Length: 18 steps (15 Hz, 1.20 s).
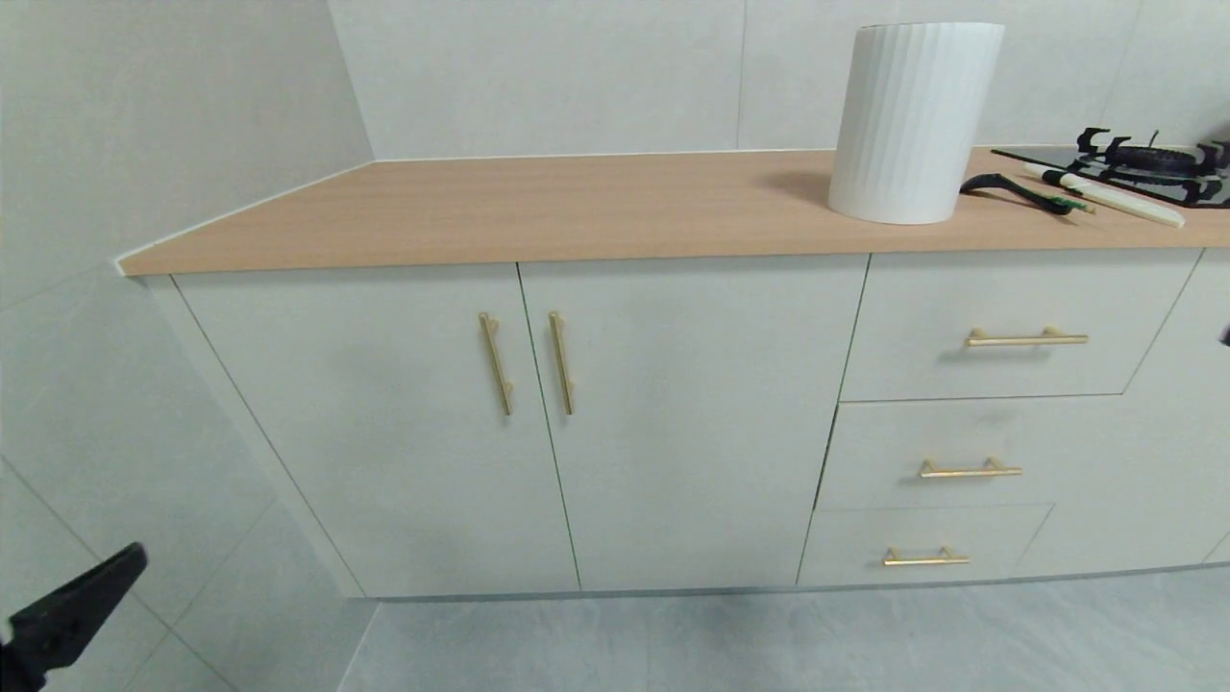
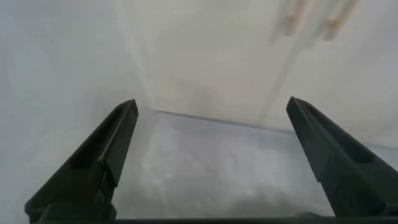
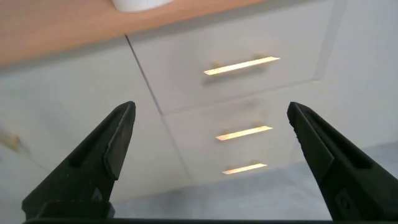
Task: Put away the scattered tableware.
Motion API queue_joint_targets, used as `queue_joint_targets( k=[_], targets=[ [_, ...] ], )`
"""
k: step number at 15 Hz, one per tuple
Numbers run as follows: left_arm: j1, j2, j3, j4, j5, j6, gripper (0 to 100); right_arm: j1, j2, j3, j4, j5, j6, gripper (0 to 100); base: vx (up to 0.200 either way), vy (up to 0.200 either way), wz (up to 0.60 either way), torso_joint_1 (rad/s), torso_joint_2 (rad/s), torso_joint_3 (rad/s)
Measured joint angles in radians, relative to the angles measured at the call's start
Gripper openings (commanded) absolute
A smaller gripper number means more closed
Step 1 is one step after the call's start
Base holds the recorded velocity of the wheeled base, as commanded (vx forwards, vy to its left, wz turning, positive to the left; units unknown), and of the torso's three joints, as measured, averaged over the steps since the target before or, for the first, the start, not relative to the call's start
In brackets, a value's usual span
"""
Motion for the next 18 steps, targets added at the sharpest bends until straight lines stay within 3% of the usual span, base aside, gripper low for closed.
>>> queue_joint_targets(
  k=[2, 6, 9, 11, 14, 16, 17, 18],
  targets=[
    [0.077, -0.138, 0.067, 0.000, -0.005, 0.040, 100, -0.029, -0.224, 0.099, 0.090, 0.035, -0.054, 100, 0.000, 0.000, 0.00, 0.000, 0.00, 0.000],
    [0.194, -0.370, 0.132, -0.001, -0.010, 0.083, 100, -0.105, -0.588, 0.276, 0.201, 0.083, -0.159, 100, 0.000, 0.000, 0.00, 0.000, 0.00, 0.000],
    [0.257, -0.521, 0.203, -0.001, -0.032, 0.137, 100, -0.204, -0.745, 0.383, 0.212, 0.122, -0.195, 100, 0.000, 0.000, 0.00, 0.000, 0.00, 0.000],
    [0.319, -0.621, 0.267, -0.009, -0.063, 0.174, 100, -0.234, -0.809, 0.466, 0.206, 0.149, -0.195, 100, 0.000, 0.000, 0.00, 0.000, 0.00, 0.000],
    [0.353, -0.700, 0.401, -0.073, -0.099, 0.211, 100, -0.250, -0.853, 0.588, 0.188, 0.181, -0.153, 100, 0.000, 0.000, 0.00, 0.000, 0.00, 0.000],
    [0.356, -0.721, 0.467, -0.127, -0.236, 0.223, 100, -0.251, -0.863, 0.609, 0.189, 0.255, -0.132, 100, 0.000, 0.000, 0.00, 0.000, 0.00, 0.000],
    [0.356, -0.727, 0.479, -0.132, -0.348, 0.221, 100, -0.251, -0.866, 0.610, 0.191, 0.332, -0.133, 100, 0.000, 0.000, 0.00, 0.000, 0.00, 0.000],
    [0.356, -0.730, 0.485, -0.130, -0.422, 0.221, 100, -0.252, -0.867, 0.611, 0.214, 0.362, -0.138, 100, 0.000, 0.000, 0.00, 0.000, 0.00, 0.000]
  ],
)
